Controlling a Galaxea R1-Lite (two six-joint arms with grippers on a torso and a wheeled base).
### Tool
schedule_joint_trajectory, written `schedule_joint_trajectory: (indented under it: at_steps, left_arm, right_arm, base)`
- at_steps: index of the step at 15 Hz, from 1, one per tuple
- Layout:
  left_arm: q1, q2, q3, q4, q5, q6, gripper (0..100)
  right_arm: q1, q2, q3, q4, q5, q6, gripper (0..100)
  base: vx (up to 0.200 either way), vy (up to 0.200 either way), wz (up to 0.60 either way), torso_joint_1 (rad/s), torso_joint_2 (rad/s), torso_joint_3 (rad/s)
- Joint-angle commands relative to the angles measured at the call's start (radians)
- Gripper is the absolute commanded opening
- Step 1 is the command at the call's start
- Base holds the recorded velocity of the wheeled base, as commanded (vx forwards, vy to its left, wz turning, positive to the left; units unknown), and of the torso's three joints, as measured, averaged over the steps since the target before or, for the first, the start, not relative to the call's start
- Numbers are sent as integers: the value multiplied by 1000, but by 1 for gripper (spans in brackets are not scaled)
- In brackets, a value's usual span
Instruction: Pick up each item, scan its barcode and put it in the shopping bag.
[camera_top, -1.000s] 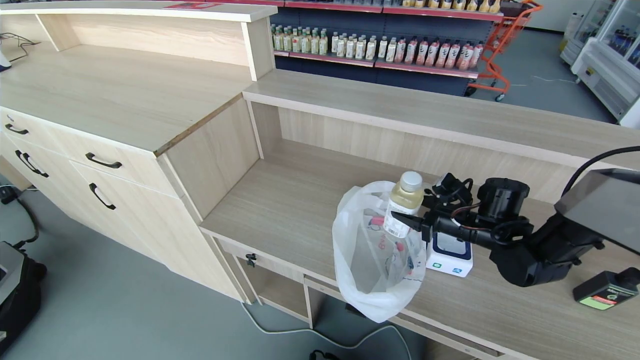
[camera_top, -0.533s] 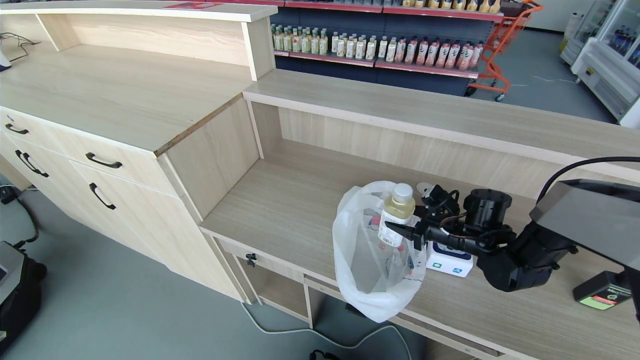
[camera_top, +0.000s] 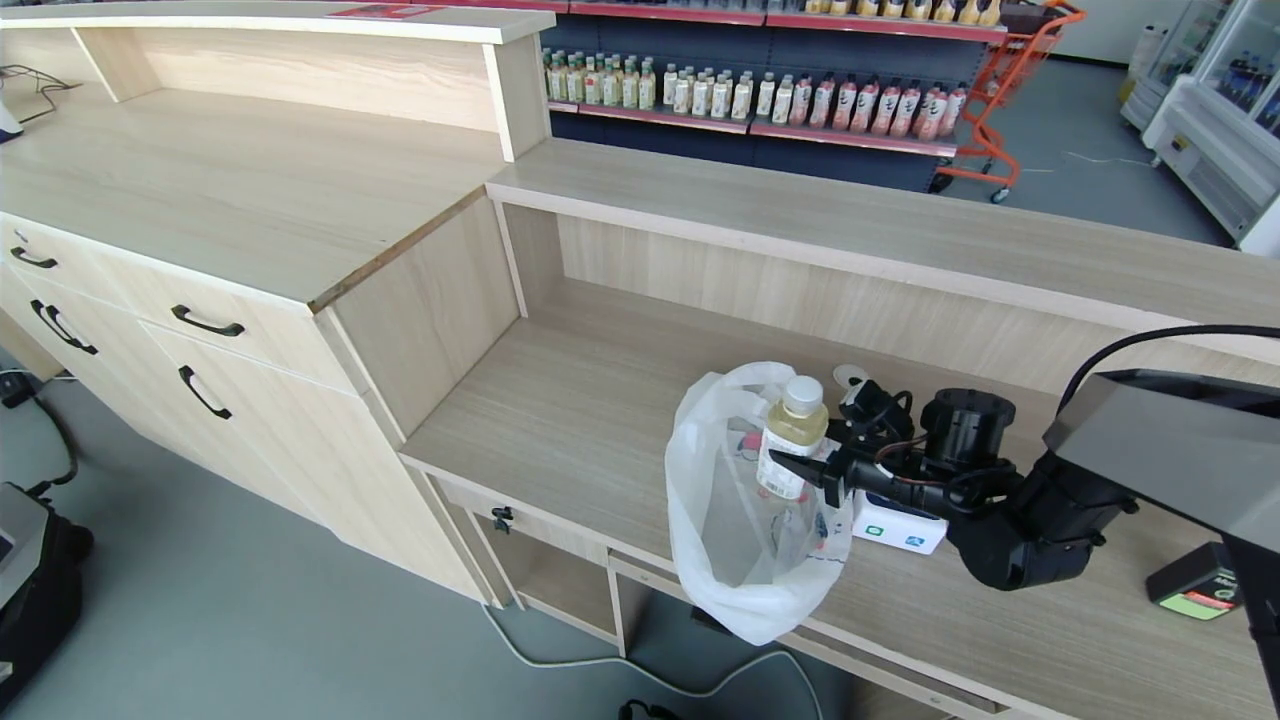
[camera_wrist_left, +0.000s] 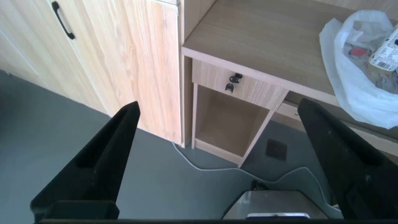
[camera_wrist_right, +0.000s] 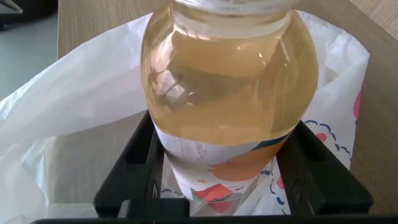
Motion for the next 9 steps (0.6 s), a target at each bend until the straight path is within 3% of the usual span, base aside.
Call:
schedule_joint_trajectory:
  at_steps: [1,5,6,9]
  left_arm:
    - [0,0,0,0,-1,0,100]
    - [0,0,0,0,0,0,100]
    - [0,0,0,0,0,0,100]
    - [0,0,0,0,0,0,100]
  right_arm:
    - [-3,12,-1,-3,-2,0,0]
    - [-15,22,20,-6,-13,-17,0]
    - [-15,20,26,-6,-13,-17,100]
    - [-13,-24,23,9,-13,-13,100]
  base:
    - [0,0,0,0,0,0]
    - [0,0,0,0,0,0]
    - [0,0,0,0,0,0]
    - [0,0,0,0,0,0]
